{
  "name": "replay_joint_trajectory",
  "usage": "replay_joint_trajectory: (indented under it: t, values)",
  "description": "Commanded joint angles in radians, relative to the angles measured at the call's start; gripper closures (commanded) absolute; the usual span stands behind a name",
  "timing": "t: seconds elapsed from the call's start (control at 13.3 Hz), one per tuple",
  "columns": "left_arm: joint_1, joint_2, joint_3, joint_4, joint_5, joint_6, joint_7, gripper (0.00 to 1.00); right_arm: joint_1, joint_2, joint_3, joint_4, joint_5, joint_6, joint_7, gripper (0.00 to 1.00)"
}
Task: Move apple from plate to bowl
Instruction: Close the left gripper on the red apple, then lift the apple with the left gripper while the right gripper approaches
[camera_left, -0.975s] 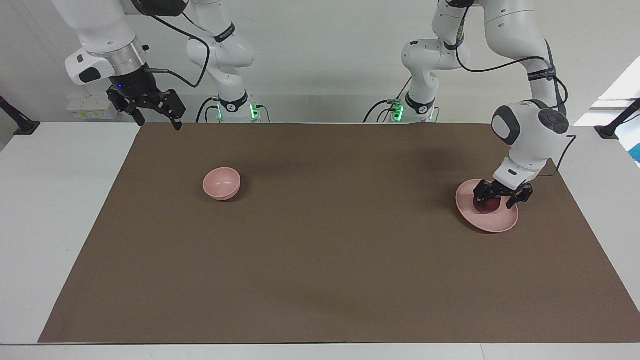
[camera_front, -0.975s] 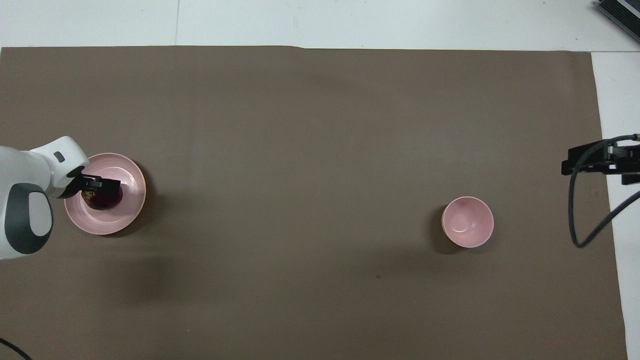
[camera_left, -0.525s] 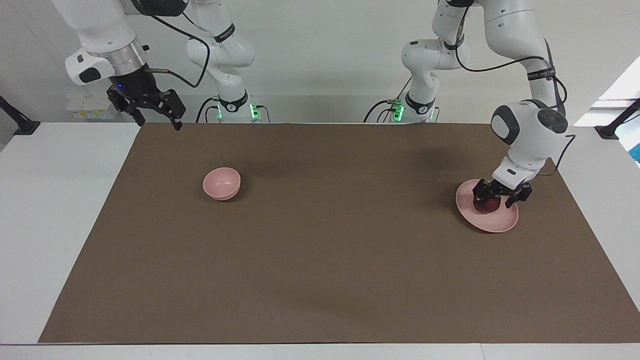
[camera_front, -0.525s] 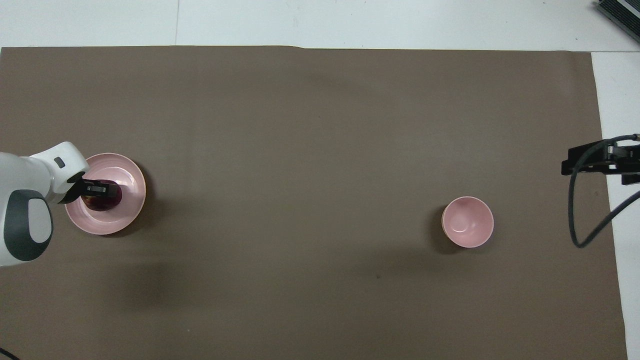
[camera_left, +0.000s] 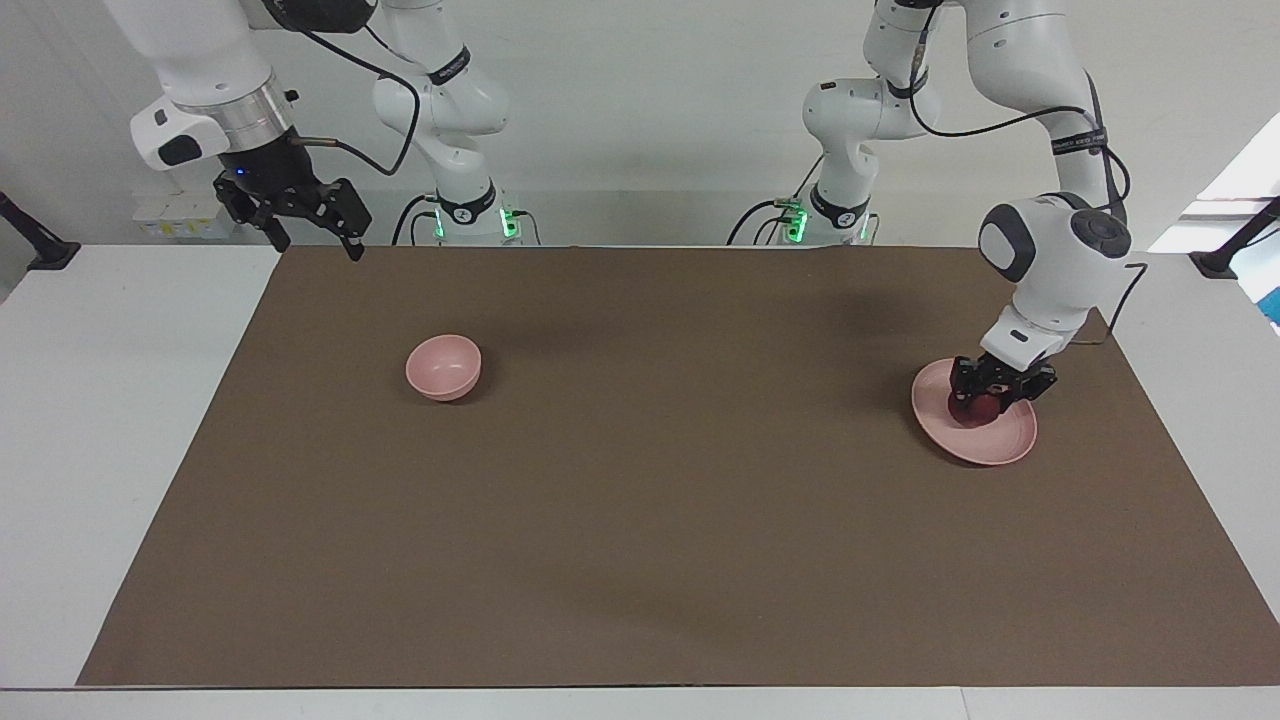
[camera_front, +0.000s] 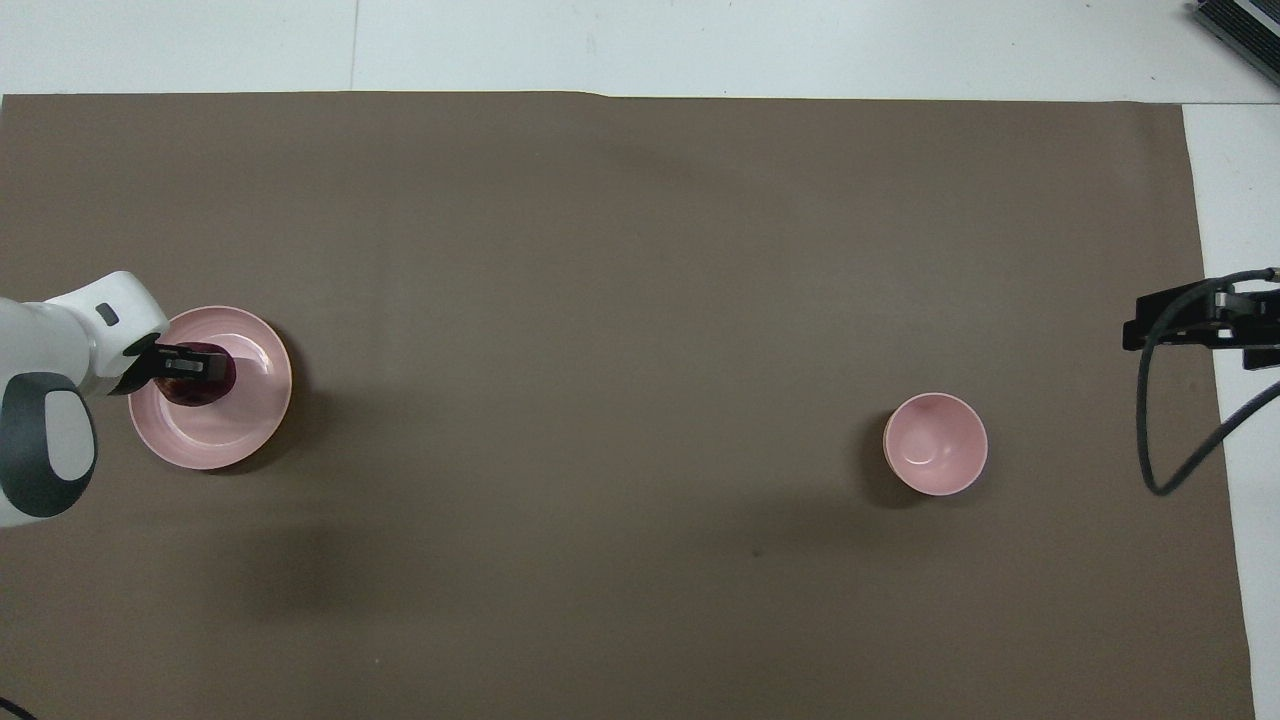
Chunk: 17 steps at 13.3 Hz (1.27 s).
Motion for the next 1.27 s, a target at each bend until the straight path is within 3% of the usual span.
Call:
replay_joint_trajectory:
  t: [0.0,0.3,0.53,0.75,0.97,1.2]
  values:
    - [-0.007,-0.037,-0.007,0.01,-0.028,-0.004,0.009,1.0,-0.007,-0.011,0.003,-0.014,0.022,0.0,-0.011,0.0]
    - [-0.047,-0.059,-0.029,0.071,-0.236,-0.027,-0.007,1.0,-0.004,-0.011,0.006,-0.009,0.002,0.006,-0.027,0.0]
    - [-0.098,-0.047,-0.036,0.134,-0.429,-0.04,-0.059,1.0,0.006,-0.042,0.013,-0.064,0.023,0.026,-0.059,0.0]
    - [-0.147,-0.046,-0.052,0.137,-0.658,-0.021,-0.059,1.0,0.016,-0.039,0.018,-0.088,0.133,0.043,0.107,0.0]
    - [-0.147,-0.048,-0.16,0.131,-0.842,0.06,-0.06,1.0,0.075,0.022,0.018,-0.086,0.268,0.038,0.327,0.0]
    - [-0.148,-0.047,-0.265,0.133,-0.907,0.175,-0.119,1.0,0.142,0.099,0.019,-0.077,0.376,0.093,0.543,0.0]
